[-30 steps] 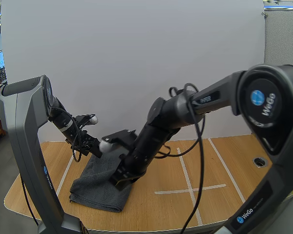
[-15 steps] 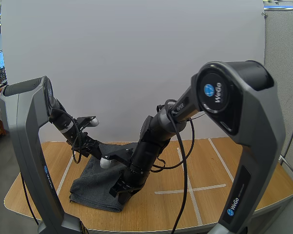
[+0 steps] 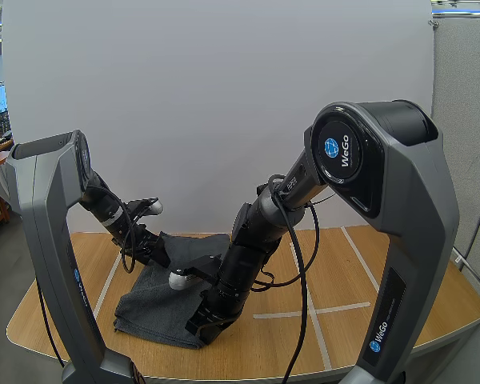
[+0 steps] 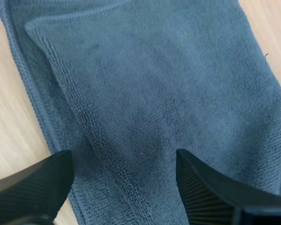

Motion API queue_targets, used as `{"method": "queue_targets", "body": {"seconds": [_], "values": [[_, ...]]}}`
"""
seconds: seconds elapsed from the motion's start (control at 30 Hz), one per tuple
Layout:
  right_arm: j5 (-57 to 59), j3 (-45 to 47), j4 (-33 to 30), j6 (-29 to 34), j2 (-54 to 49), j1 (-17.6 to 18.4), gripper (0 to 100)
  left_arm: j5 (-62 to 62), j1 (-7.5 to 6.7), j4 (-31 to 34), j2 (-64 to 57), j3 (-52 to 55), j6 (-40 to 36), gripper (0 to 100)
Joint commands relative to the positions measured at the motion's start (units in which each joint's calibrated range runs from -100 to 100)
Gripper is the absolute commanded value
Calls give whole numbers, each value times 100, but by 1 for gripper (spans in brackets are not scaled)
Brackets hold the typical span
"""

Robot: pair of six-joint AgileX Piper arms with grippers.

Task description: Fold the towel

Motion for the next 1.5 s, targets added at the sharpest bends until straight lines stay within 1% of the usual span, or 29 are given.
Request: {"method": "queue_targets", "body": {"seconds": [0.0, 0.1, 0.2, 0.37, 0.5, 0.6, 0.87, 0.93, 1.17, 1.47], "values": [[-342, 50, 109, -79, -29, 4, 0, 290, -16, -368, 25, -90, 134, 100], [-366, 37, 146, -154, -29, 40, 0, 307, -16, -368, 25, -104, 146, 100], [-195, 37, 20, -144, -132, 50, 0, 307, -16, -368, 25, -104, 146, 100], [-169, 37, -176, 52, -863, 50, 0, 307, -16, -368, 25, -104, 146, 100], [-242, 37, -135, 80, -1299, 50, 0, 290, -16, -368, 25, -104, 149, 100], [-434, 37, -73, 80, -1133, 109, 0, 325, -16, -368, 25, -104, 149, 100], [-1610, 37, -43, -14, -319, 309, 0, 431, -16, -368, 25, -104, 149, 100], [-1687, 37, 60, -97, -151, 309, 0, 431, -16, -368, 25, -104, 149, 100], [-1750, 37, 61, -164, 221, 309, 0, 413, -16, -368, 25, -104, 149, 100], [-1769, 37, 71, -164, 301, 309, 0, 569, -16, -463, 25, -104, 149, 100]]}}
